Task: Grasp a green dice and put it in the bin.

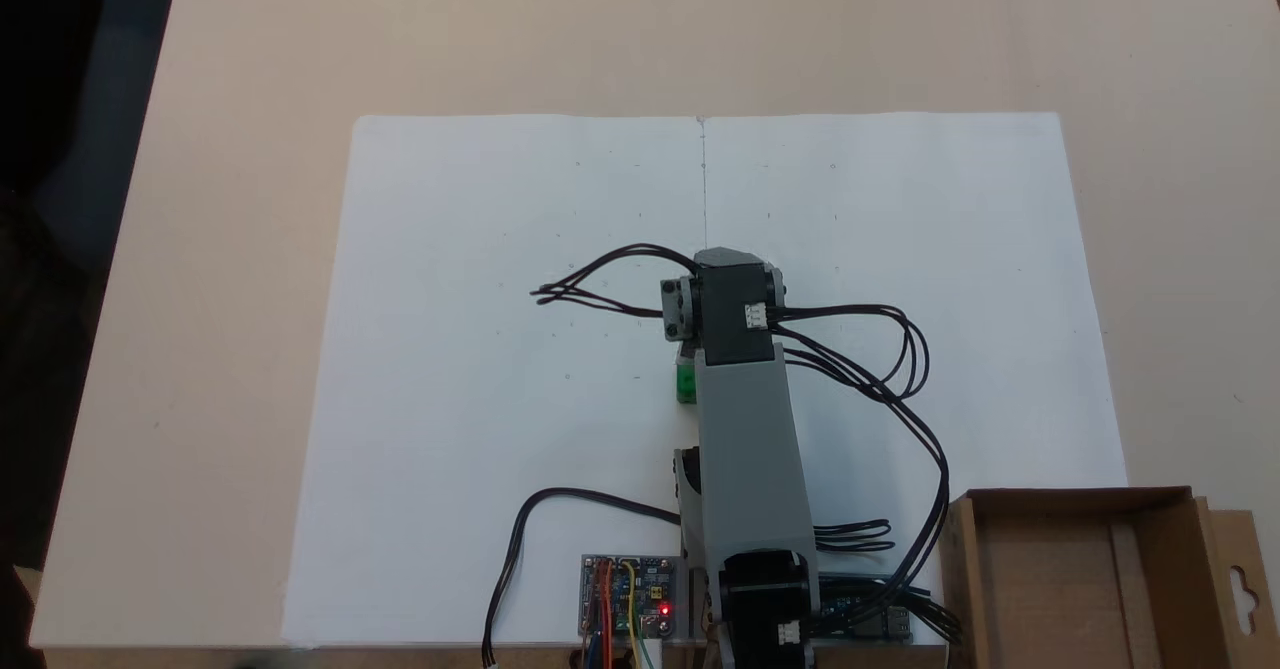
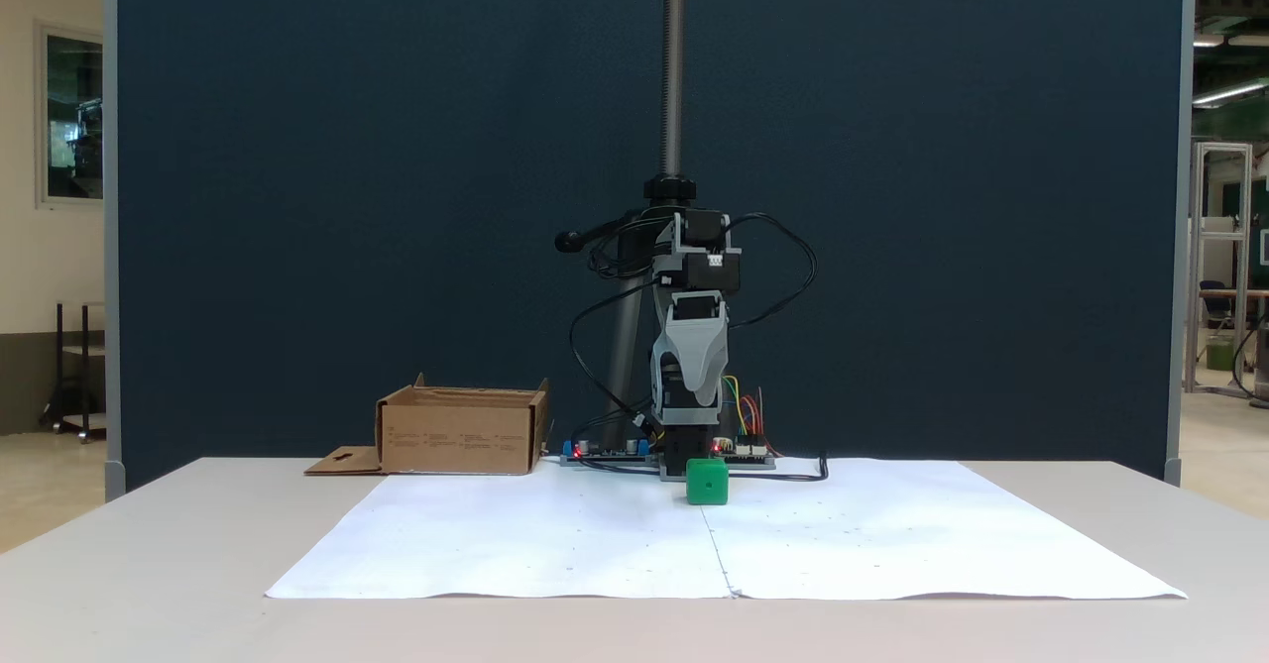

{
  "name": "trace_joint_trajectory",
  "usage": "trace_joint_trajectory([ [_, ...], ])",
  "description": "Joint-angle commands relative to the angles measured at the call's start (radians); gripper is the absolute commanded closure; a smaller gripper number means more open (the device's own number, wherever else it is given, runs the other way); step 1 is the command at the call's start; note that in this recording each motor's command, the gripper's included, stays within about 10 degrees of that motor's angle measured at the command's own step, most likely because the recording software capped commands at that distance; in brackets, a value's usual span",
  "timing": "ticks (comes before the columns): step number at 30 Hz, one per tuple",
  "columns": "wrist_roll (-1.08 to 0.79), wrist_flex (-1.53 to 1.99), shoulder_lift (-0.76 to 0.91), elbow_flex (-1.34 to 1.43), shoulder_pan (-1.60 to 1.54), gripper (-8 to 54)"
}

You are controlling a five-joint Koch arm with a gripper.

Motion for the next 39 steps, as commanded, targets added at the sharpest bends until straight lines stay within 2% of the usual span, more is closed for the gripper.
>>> trace_joint_trajectory([
  [1,0.077,0.064,0.117,-0.058,-0.028,2.5],
  [5,0.04,0.063,0.115,-0.054,-0.046,2.1],
  [14,-0.229,0.058,0.117,0.04,-0.046,0.0],
  [18,-0.287,0.055,0.115,0.083,-0.043,-0.2],
  [39,-0.272,0.044,0.117,0.169,0.028,-0.1],
])
